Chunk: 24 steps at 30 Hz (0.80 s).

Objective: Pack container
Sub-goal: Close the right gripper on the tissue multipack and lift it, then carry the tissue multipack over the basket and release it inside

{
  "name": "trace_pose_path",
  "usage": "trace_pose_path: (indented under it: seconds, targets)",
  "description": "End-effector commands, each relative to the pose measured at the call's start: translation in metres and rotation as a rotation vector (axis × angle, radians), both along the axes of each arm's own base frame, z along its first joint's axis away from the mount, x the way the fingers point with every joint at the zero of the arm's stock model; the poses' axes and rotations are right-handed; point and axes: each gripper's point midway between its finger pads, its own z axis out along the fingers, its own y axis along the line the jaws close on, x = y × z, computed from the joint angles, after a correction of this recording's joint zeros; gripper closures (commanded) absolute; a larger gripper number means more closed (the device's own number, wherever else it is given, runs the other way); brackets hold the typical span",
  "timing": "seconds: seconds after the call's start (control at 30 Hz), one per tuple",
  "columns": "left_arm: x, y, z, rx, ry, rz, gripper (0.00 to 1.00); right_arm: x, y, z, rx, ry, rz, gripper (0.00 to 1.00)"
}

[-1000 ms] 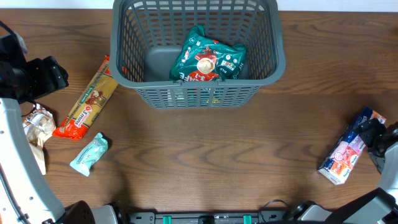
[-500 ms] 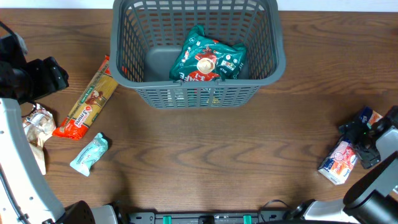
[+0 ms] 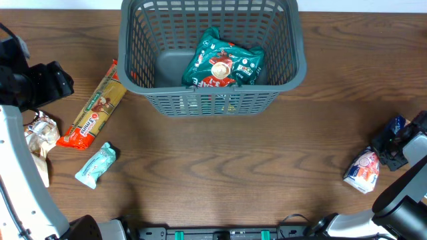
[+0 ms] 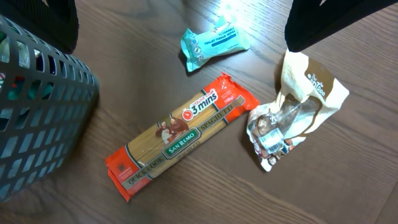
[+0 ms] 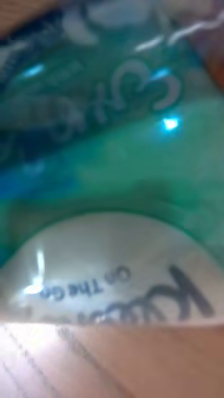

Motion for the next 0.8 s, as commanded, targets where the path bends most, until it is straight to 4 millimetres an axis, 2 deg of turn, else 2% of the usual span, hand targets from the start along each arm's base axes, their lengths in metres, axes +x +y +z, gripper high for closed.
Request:
trace_pose_path:
  seconds: [0.0,0.07,0.13,0.27,0.37,0.43,0.5,0.53,0.6,0.67,0.77]
  targets:
    - [-0.001,0.001,0.0,0.006,0.003,-0.001,0.08,0.021,0.039,-0.004,0.129,-0.055,0.114,0.99]
    - [-0.001,0.001,0.0,0.006,0.003,-0.001,0.08,0.04,0.045,0.017,0.117,-0.098,0.184,0.99]
    - [-0.001,0.001,0.0,0.006,0.003,-0.001,0.08,0.065,0.053,0.049,0.076,-0.141,0.279,0.99]
    - [-0.001,0.001,0.0,0.006,0.003,-0.001,0.08,0.124,0.081,0.146,-0.066,-0.269,0.526,0.99]
    - [-0.001,0.001,0.0,0.006,0.004,-0.001,0.08,0.157,0.12,0.227,-0.159,-0.363,0.719,0.99]
    - [-0.001,0.001,0.0,0.006,0.004,-0.001,0.08,0.17,0.146,0.27,-0.224,-0.426,0.836,0.99]
    - [-0.001,0.001,0.0,0.006,0.004,-0.001,0.08,0.177,0.18,0.312,-0.305,-0.494,0.988,0.99]
    - [-0.001,0.001,0.0,0.006,0.003,-0.001,0.08,0.178,0.203,0.335,-0.359,-0.533,1.103,0.99]
    - [-0.001,0.001,0.0,0.006,0.004,-0.001,0.08,0.175,0.245,0.362,-0.452,-0.591,1.323,0.99]
    - [-0.001,0.001,0.0,0.006,0.003,-0.001,0.08,0.168,0.291,0.381,-0.54,-0.65,1.553,0.99]
    - [-0.001,0.001,0.0,0.006,0.003,-0.001,0.08,0.155,0.353,0.386,-0.655,-0.702,1.842,0.99]
